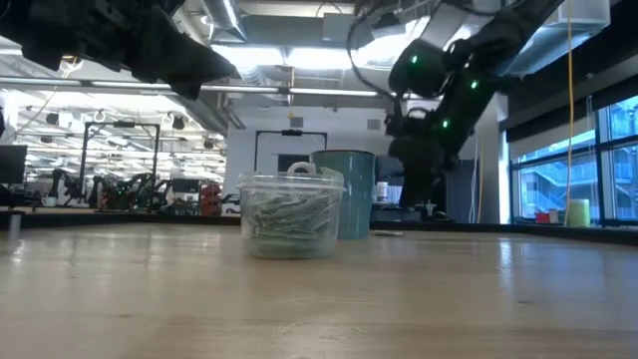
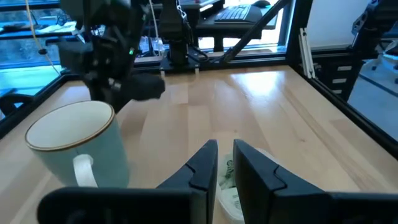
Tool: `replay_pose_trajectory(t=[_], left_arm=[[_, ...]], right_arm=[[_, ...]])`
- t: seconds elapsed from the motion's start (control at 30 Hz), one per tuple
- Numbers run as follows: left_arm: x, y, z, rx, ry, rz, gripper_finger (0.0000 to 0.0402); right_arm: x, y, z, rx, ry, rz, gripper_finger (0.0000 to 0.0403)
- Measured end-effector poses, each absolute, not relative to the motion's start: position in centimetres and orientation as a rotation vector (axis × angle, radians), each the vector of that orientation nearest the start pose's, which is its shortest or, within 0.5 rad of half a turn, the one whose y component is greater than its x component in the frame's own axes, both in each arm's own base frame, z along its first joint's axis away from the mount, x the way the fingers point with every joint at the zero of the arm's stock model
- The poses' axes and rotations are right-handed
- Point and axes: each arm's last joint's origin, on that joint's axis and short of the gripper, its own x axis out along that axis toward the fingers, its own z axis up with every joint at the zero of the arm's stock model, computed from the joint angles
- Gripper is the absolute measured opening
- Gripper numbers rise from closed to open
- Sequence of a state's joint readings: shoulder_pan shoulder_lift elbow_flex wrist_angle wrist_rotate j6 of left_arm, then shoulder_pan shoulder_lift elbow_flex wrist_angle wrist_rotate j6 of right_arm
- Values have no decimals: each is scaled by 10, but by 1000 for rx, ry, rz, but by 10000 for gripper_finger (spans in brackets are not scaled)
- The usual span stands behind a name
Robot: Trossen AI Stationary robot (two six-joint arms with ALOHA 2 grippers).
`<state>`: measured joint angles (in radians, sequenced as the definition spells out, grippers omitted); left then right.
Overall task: Pick and place Stevia / Truvia into bins
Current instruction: Put the green stevia packet into the transparent bin
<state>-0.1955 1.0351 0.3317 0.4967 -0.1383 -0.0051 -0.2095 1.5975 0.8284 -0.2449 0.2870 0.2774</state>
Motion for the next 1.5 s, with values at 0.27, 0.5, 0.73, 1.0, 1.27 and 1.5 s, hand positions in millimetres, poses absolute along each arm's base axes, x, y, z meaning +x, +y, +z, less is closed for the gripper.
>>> replay_pose_trajectory(t=[0.27,0.5,0.73,1.0,1.27,1.5], left_arm=[[202,-36,198,-4,205,-54,47],[202,-36,198,-7,208,-54,47],[202,-36,198,-5,208,-54,47],[201,-36,195,42,235,-58,47],[201,-36,193,55,248,-59,47],[201,-36,193,56,258,-59,47]], right_arm=[[286,-90,142,236,1008,-620,92],[289,-92,144,-13,1040,-432,92],[283,-111,142,-7,1046,-384,92],[286,-131,128,7,1008,-335,92],[285,-142,110,85,1037,-335,92],[284,-141,109,96,1049,-338,49]])
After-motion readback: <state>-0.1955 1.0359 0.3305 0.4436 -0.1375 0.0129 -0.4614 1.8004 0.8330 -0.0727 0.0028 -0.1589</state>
